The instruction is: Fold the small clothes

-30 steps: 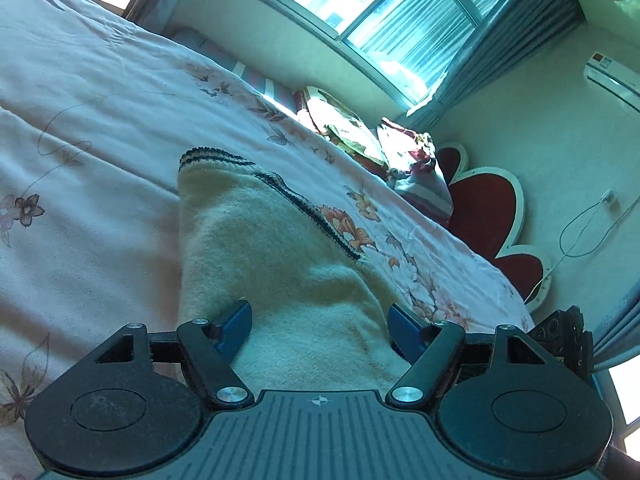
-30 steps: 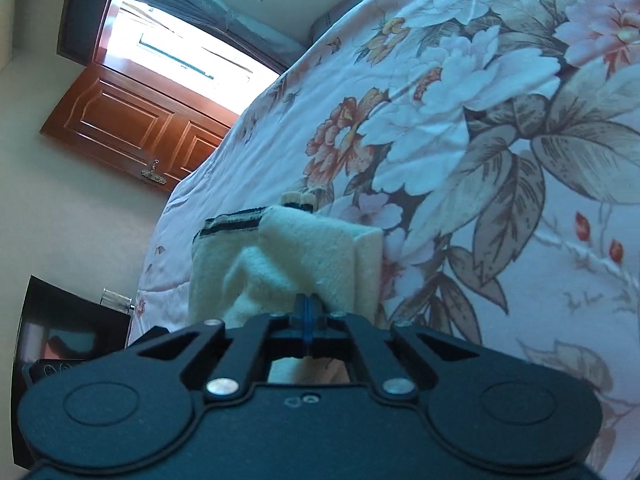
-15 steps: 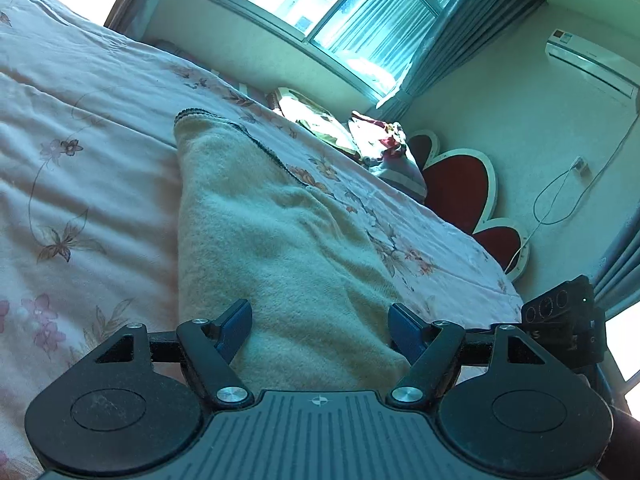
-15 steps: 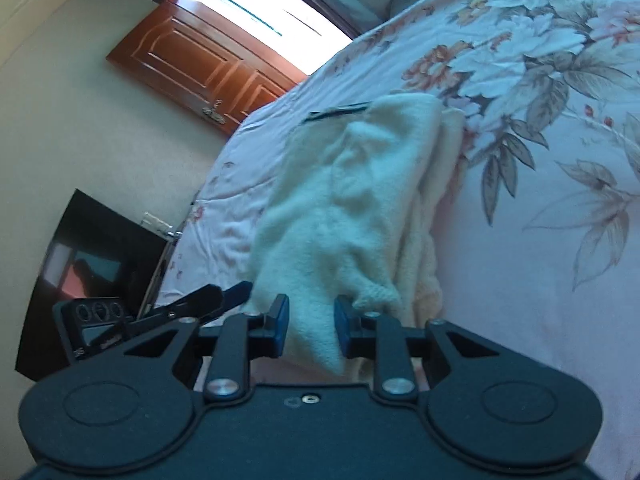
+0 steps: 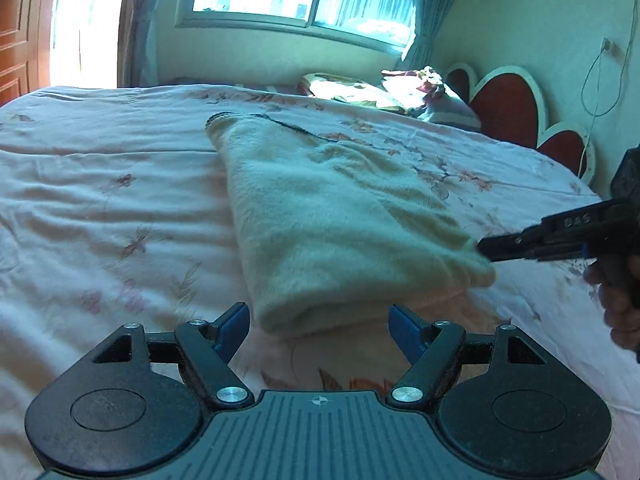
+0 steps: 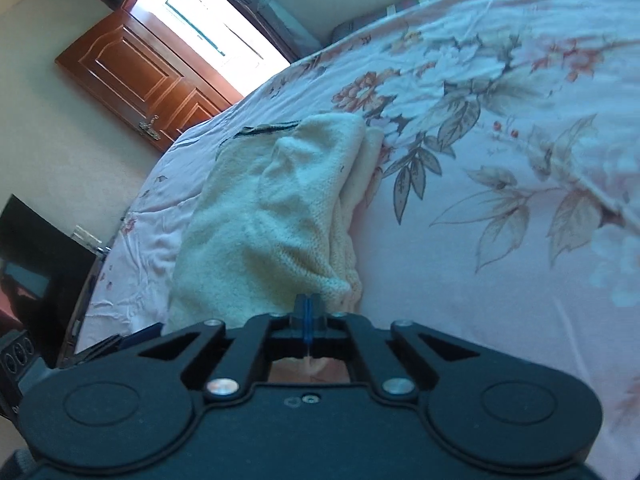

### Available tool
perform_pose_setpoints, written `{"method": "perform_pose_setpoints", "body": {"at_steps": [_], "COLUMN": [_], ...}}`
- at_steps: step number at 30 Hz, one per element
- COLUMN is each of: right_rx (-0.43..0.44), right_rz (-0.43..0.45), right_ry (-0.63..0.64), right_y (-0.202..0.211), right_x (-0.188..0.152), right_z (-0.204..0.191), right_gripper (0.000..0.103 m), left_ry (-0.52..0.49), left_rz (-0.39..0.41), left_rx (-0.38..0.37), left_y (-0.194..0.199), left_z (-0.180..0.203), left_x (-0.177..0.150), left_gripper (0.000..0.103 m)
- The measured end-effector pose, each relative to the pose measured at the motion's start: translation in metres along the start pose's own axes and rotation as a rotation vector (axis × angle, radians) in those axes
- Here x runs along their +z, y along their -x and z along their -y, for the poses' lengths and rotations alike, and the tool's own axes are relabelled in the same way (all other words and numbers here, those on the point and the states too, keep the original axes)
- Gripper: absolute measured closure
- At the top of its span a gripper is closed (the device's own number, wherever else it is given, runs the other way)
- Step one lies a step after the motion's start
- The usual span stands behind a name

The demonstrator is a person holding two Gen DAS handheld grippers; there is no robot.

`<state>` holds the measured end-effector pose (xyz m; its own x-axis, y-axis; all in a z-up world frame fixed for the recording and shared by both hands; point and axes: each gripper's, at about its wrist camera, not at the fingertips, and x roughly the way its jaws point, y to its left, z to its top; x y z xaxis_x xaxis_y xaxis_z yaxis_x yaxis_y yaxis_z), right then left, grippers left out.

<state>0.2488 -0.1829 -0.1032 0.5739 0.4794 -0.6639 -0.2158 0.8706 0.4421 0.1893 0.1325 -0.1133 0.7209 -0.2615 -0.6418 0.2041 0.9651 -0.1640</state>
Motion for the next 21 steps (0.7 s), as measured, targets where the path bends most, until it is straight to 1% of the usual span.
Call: {"method": "perform_pose_setpoints", "body": {"at_steps": [1, 2, 3, 4, 5, 7, 8, 9, 11, 14, 16, 21], "right_rx": [-0.038, -0.032, -0.030, -0.059, -0.105, -0.182, -0.201, -0.220, -0.254, -0.274, -0.295, -0.352], "right_rz": [0.046, 0.090, 0.114, 0.134, 0.154, 0.204, 0.219, 0.231, 0.254, 0.254, 0.249, 0.285], "right_ry": [0.047, 0.081, 0.104, 0.132, 0.160, 0.212, 0.231, 0.245, 0.265, 0.259, 0.250, 0.265], "right_y": [0.017, 0.036, 0.051, 0.067, 0.079, 0.103, 0.112, 0.121, 0.135, 0.150, 0.159, 0.179], "right_x": [-0.006, -0.013, -0.019, -0.027, -0.035, -0.051, -0.059, -0.067, -0.080, -0.092, -0.100, -0.121], "right_z": [-0.010, -0.020, -0.028, -0.040, -0.049, -0.069, -0.077, -0.083, -0.094, -0.105, -0.110, -0.116], "right_gripper": [0.038, 0.021, 0.021, 0.022, 0.022, 0.020, 0.016, 0.010, 0.001, 0.001, 0.001, 0.001], "left_ry": [0.004, 0.016, 0.026, 0.030, 0.035, 0.044, 0.041, 0.033, 0.016, 0.015, 0.008, 0.013], "left_rz": [0.023, 0.039, 0.058, 0.091, 0.099, 0.118, 0.135, 0.144, 0.153, 0.175, 0.198, 0.211], "left_rx": [0.025, 0.040, 0.062, 0.103, 0.125, 0.137, 0.149, 0.157, 0.168, 0.190, 0.185, 0.187], "left_y": [0.016, 0.029, 0.044, 0.061, 0.071, 0.095, 0.106, 0.116, 0.134, 0.158, 0.174, 0.196], "left_z": [0.003, 0.005, 0.010, 0.017, 0.023, 0.038, 0.046, 0.054, 0.068, 0.082, 0.093, 0.106], "left_x": [-0.006, -0.010, -0.013, -0.017, -0.018, -0.019, -0.021, -0.021, -0.024, -0.028, -0.032, -0.042], "left_gripper": [0.025, 0.017, 0.000, 0.000, 0.000, 0.000, 0.000, 0.000, 0.000, 0.000, 0.000, 0.000]}}
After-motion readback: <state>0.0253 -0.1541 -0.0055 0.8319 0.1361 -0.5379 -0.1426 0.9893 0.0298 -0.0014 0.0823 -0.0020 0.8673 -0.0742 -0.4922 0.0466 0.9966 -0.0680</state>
